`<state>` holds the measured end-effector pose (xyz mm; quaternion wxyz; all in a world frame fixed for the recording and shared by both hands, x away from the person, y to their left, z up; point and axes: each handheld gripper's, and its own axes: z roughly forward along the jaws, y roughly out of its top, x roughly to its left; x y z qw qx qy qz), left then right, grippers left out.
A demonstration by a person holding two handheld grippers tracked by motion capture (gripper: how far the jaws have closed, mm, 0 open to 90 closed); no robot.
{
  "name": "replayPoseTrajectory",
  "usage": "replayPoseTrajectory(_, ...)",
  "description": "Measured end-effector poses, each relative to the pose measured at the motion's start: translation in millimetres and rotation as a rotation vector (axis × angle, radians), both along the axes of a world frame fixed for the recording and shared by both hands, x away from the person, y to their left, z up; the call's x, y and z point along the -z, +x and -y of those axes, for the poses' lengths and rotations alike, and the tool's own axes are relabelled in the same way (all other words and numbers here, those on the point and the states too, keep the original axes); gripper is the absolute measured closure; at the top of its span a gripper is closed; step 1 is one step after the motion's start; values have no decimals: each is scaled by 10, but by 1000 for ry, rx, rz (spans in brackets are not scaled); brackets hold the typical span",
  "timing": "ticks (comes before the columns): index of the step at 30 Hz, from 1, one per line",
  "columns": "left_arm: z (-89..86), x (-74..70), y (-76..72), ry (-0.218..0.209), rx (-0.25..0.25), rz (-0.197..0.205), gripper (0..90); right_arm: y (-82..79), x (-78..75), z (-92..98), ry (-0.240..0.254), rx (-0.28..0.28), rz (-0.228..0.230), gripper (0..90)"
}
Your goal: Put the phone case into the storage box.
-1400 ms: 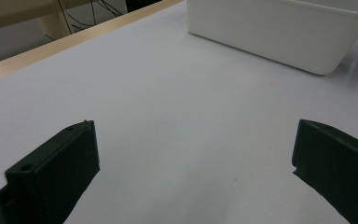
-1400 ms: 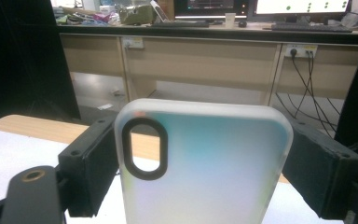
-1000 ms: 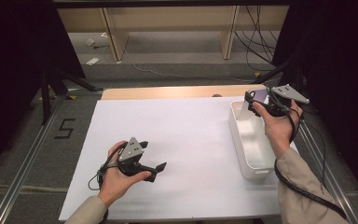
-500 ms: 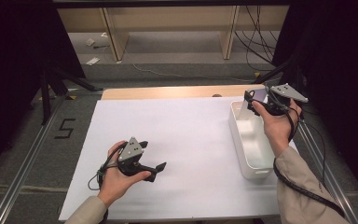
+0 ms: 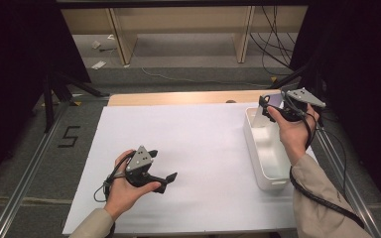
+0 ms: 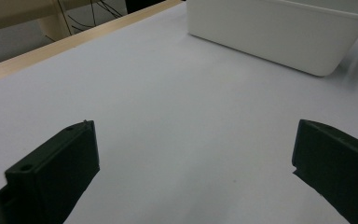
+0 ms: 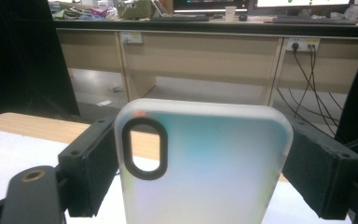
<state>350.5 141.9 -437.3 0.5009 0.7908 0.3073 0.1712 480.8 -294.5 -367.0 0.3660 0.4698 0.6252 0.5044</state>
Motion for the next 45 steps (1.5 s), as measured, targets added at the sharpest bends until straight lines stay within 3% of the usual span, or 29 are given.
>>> replayPoseTrajectory(45, -3, -12, -7, -4, -2, 3, 0, 144, 67, -1, 1, 19, -42, 179)
